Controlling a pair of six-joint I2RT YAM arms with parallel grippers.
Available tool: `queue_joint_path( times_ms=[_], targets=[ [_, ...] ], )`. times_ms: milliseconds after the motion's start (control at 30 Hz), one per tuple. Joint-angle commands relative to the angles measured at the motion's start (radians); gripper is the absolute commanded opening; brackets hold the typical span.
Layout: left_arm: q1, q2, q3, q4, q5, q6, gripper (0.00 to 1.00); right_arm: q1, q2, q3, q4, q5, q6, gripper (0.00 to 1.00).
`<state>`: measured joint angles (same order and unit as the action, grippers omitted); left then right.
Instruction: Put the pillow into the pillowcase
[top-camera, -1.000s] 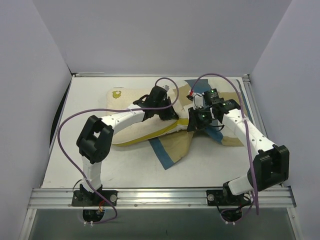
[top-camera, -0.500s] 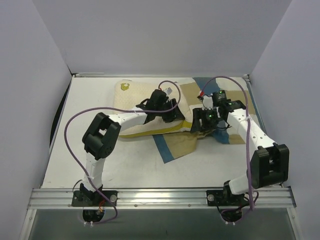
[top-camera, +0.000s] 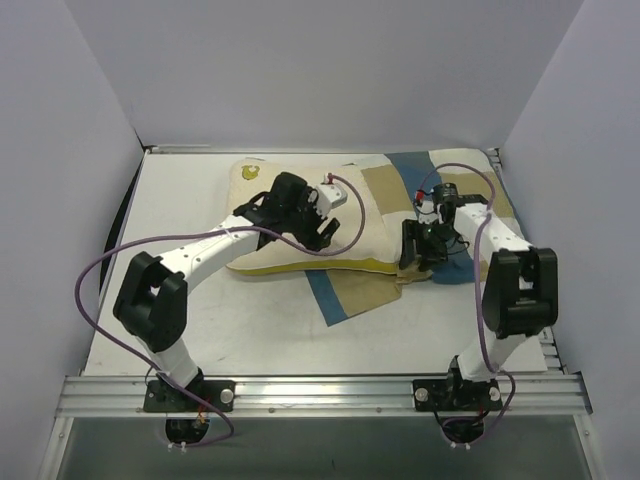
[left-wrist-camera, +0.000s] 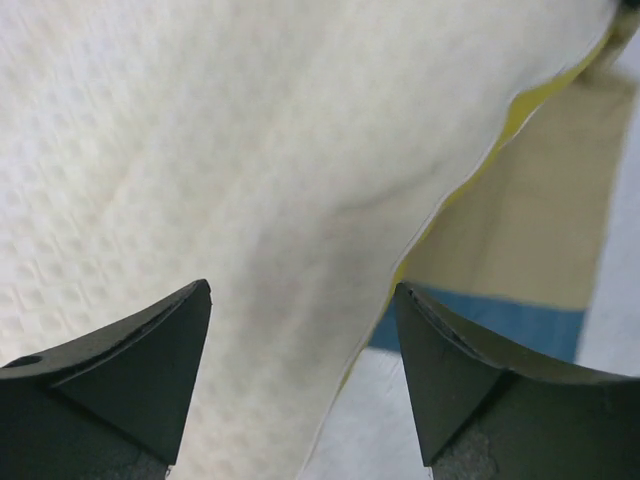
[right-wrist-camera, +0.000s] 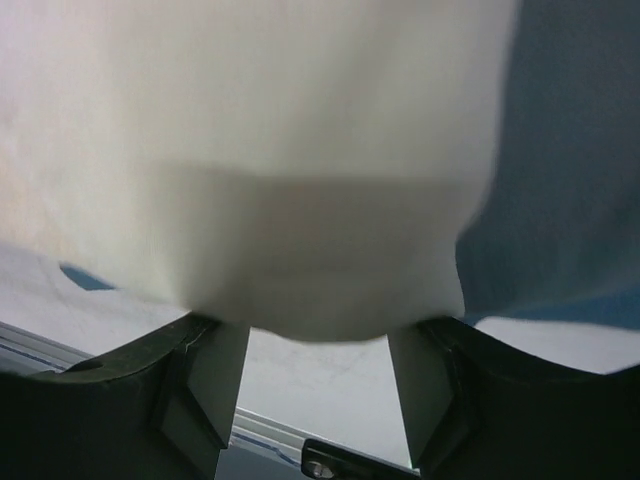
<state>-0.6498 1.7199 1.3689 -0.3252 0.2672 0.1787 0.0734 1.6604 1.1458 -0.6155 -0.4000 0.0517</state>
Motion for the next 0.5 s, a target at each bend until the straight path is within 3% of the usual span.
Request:
queue_joint_path(
  times_ms=[0,167,300,367,467],
  targets=[
    [0.093,0.015,-0.140,-0.103,-0.117,0.389,0.81,0.052,0.140,0.084,-0.015,0.023,-0.010,0.55],
    [0.165,0.093,-0.194,-0.244,-0.031,0.461,0.63,0.077,0.295,0.250,0.023,-0.022,0.002,0.54],
    [0.144,0.028,-0.280,-0.319,0.118,0.400,0.57,0.117,0.361,0.380,0.039,-0.066,-0.009,0.55],
    [0.103,-0.026,-0.283,-0.333,0.159,0.320,0.59,0.137,0.387,0.464,0.039,-0.083,-0.001,0.55],
    [0.082,-0.083,-0.226,-0.331,0.152,0.202,0.76,0.118,0.345,0.470,0.028,-0.112,0.040,0.57]
  ],
)
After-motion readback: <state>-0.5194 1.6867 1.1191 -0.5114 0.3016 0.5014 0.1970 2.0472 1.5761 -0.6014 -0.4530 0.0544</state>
